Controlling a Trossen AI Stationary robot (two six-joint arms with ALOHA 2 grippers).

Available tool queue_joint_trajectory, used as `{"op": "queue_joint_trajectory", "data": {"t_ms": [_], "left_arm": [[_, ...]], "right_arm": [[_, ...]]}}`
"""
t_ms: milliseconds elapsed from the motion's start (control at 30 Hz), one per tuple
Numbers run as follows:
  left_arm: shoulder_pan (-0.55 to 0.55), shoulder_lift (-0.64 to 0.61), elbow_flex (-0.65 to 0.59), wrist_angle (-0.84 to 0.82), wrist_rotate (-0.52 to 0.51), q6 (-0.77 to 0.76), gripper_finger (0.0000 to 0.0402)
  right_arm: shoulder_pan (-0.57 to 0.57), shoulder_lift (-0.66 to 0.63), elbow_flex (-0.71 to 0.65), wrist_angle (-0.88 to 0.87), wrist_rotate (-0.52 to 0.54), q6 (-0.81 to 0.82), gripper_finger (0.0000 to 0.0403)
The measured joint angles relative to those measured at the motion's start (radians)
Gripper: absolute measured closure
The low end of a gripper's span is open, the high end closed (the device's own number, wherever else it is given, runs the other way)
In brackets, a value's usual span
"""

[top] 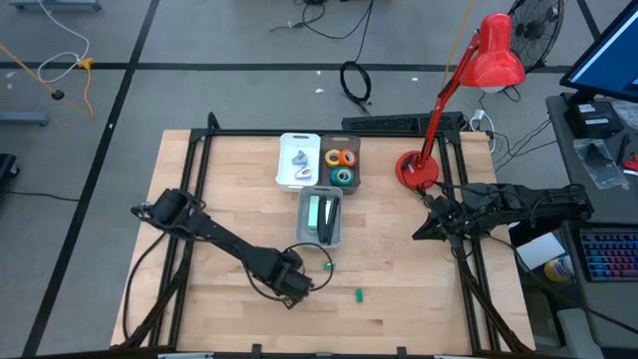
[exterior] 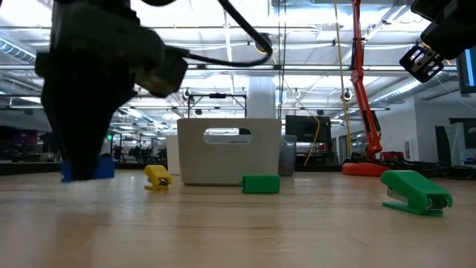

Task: Pick and place Stapler, Stapler remover, tape
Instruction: Put the blue stapler into the gray bin

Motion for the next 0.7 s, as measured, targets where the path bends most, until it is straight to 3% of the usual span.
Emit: {"op": "queue_joint_trajectory", "data": {"t_ms": [300,467,700], "left_arm": [[0.013,-0.137,0.002,-0.003,-0.026,-0.069,0.0331],[0.044,-0.230,0.002,0.010,-0.133,-0.109,0.0330],[0.124,-0.279,0.002,0.097,-0.225,-0.054,0.0330]], "right_arm": [[0.000,0.000,0.000,0.000,0.000,0.000,0.0403],[0.000,0.000,0.000,0.000,0.000,0.000,0.0403],[0.000,0.000,0.000,0.000,0.001,0.000,0.0403]]}}
